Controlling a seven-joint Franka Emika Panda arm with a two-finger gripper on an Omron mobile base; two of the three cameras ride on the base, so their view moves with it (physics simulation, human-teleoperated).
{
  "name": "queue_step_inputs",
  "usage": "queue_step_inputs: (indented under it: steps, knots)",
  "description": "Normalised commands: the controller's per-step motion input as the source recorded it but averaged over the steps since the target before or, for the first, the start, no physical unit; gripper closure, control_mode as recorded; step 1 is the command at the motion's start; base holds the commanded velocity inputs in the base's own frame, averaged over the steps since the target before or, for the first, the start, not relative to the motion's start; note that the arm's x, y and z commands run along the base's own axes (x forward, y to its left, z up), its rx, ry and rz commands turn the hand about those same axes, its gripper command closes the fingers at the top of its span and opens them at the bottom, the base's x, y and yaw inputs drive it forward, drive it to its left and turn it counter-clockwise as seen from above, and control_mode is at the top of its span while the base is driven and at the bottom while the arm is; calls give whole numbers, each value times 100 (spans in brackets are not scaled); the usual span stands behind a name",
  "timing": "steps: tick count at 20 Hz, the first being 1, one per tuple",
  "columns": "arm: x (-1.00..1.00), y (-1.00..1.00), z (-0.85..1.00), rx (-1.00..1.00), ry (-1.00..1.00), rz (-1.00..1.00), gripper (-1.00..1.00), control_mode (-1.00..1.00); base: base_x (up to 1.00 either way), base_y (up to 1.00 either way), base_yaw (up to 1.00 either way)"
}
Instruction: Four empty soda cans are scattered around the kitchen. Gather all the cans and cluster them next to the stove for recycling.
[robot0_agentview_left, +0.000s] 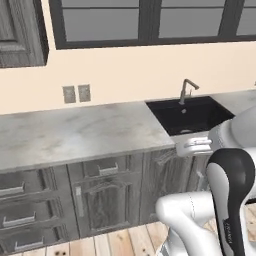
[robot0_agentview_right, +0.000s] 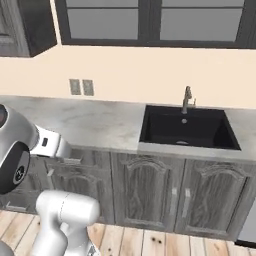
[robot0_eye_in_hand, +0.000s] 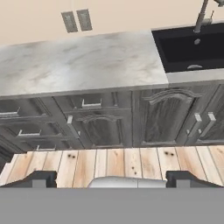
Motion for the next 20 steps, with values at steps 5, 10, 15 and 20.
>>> queue_step_inputs:
  steps: [5,10,15,20]
  knots:
    - [0,0,0,0,0,0,-100,100,-4,-52,-33]
    - [0,0,0,0,0,0,-100,100,0,-52,-16]
    - [0,0,0,0,0,0,-100,100,9,-62,1]
    - [0,0,0,0,0,0,-100,100,0,-88,3]
